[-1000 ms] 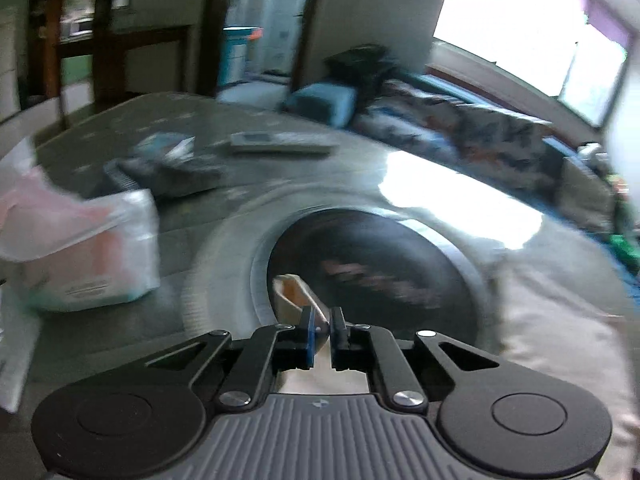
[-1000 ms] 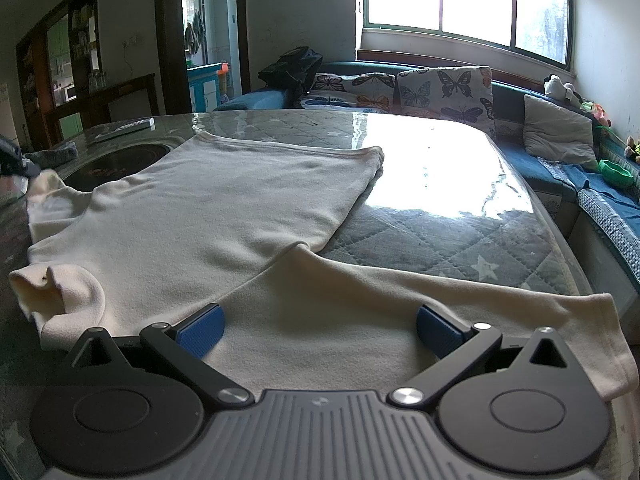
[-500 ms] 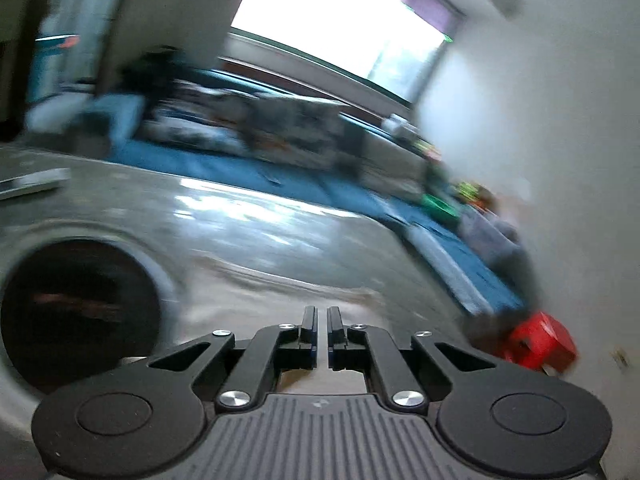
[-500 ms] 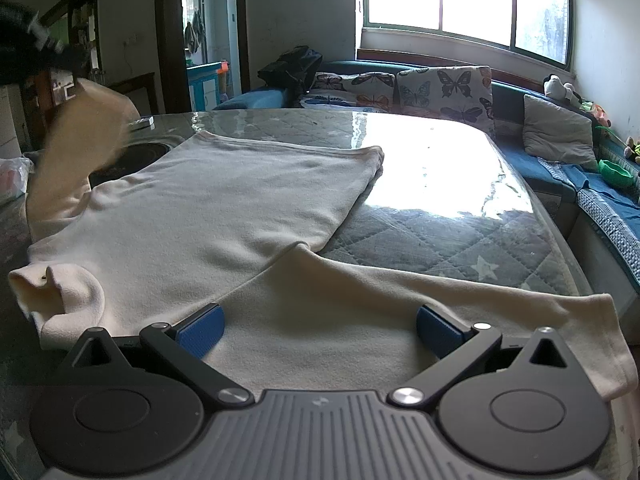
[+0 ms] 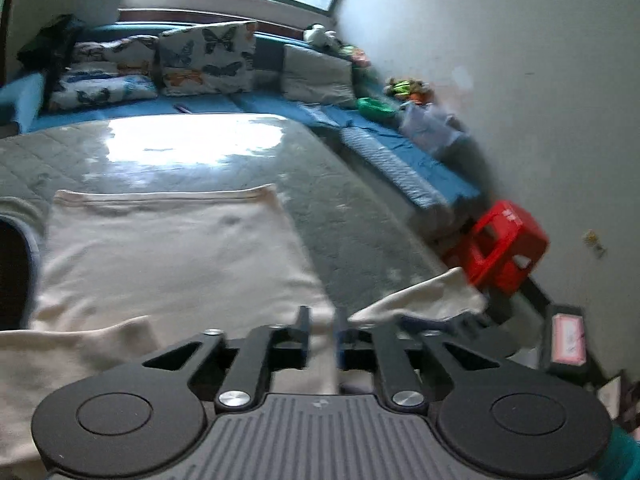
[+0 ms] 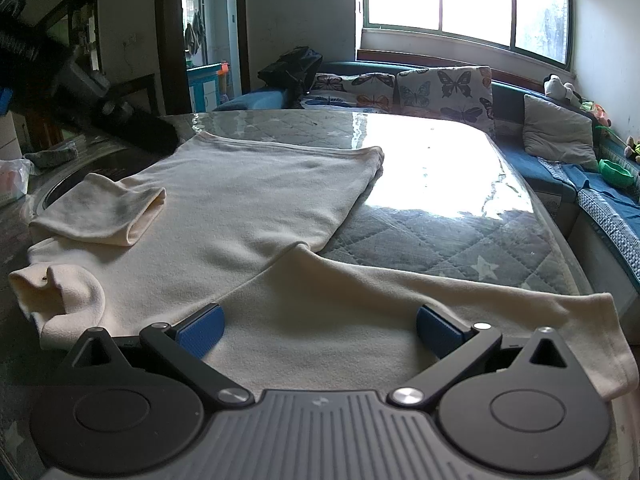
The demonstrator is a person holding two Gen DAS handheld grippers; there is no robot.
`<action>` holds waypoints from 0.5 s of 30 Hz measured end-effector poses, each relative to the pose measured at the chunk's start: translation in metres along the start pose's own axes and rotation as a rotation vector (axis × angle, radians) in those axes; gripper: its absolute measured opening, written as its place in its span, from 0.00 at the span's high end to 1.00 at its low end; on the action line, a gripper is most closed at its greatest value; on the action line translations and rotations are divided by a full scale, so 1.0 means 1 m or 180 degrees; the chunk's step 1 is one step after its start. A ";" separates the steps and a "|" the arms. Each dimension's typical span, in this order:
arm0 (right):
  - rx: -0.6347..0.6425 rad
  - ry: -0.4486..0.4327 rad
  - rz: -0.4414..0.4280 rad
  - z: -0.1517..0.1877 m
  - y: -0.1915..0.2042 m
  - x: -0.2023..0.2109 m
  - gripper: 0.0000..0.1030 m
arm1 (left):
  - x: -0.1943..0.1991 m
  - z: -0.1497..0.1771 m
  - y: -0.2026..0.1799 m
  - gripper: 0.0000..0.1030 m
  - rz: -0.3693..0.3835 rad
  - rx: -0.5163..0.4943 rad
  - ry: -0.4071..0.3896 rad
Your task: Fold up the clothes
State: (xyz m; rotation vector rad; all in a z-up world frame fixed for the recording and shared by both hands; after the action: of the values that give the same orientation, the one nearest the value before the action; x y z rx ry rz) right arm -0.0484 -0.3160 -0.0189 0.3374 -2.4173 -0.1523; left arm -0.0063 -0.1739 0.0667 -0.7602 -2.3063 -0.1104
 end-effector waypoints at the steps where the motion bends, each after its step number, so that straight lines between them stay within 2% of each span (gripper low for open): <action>1: 0.0003 0.0002 0.0008 -0.001 0.000 0.000 0.00 | 0.004 0.003 0.003 0.66 -0.0064 -0.0028 0.0008; 3: 0.0008 0.0007 0.0023 -0.002 0.001 0.001 0.00 | 0.015 0.009 0.013 0.51 -0.0265 -0.0102 -0.0026; 6: 0.0016 0.0014 0.0046 -0.003 0.002 0.001 0.00 | 0.031 0.020 0.034 0.42 -0.0571 -0.0170 -0.0058; 10: 0.0027 0.0024 0.0076 -0.005 0.004 0.002 0.00 | 0.058 0.040 0.064 0.28 -0.0881 -0.0098 -0.0052; 12: 0.0033 0.0028 0.0091 -0.006 0.005 0.003 0.01 | 0.070 0.053 0.077 0.25 -0.1028 -0.0073 -0.0019; 15: 0.0071 0.0079 -0.0083 -0.016 0.022 0.005 0.05 | 0.085 0.076 0.094 0.21 -0.1198 -0.0024 0.0060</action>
State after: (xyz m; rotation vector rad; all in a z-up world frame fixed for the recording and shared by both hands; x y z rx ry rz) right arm -0.0456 -0.2967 0.0008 0.3790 -2.3924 -0.1322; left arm -0.0495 -0.0338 0.0523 -0.3186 -2.4069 -0.2940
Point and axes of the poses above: each gripper's, at about its wrist camera, not at the fingertips, and x roughly against the way its jaws point, y to its left, z to its underside, the point moved 4 cm from there along -x, roughly the way its jaws point, and after that the axes turned 13 degrees about -x, right-handed, at the moved point
